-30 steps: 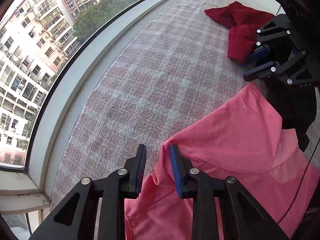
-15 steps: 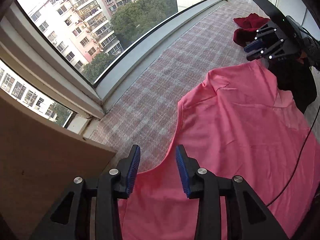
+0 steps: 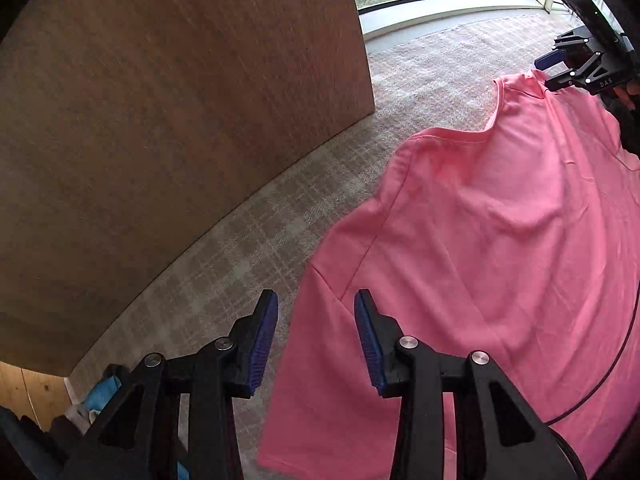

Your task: Fold clothes

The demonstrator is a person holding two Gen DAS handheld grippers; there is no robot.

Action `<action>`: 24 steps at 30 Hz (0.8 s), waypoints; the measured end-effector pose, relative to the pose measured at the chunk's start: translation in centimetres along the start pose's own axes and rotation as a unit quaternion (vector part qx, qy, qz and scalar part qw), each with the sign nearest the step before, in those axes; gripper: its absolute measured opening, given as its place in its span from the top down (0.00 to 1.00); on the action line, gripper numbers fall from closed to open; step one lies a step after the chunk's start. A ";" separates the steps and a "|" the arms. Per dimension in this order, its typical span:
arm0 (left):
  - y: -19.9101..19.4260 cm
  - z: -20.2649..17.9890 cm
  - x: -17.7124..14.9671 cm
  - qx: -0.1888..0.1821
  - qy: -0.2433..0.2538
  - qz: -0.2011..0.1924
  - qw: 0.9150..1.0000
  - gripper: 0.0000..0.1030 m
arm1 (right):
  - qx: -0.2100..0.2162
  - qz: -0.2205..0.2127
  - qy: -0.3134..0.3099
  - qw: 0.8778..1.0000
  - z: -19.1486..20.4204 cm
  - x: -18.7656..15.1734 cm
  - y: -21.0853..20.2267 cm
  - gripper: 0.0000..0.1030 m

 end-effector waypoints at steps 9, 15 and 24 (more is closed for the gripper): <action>1.2 0.1 0.4 -0.043 -0.005 -0.014 0.999 0.98 | -0.002 0.010 -0.013 1.000 0.5 0.7 0.5 0.50; 0.3 2.5 -1.0 -0.018 -0.057 -0.025 0.998 0.96 | -0.027 0.024 -0.030 0.999 0.5 0.7 0.6 0.52; -4.1 3.6 0.3 0.039 -0.059 -0.085 0.994 0.60 | 0.044 -0.059 -0.020 0.997 3.8 3.6 -3.1 0.51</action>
Point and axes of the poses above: each gripper's, at about its wrist camera, not at the fingertips, and y roughly the way its jaws point, z to its left, x to its top, the point moved 8 cm from there along y, roughly the way its jaws point, and after that the axes turned 7 degrees about -x, right-handed, at the moved point
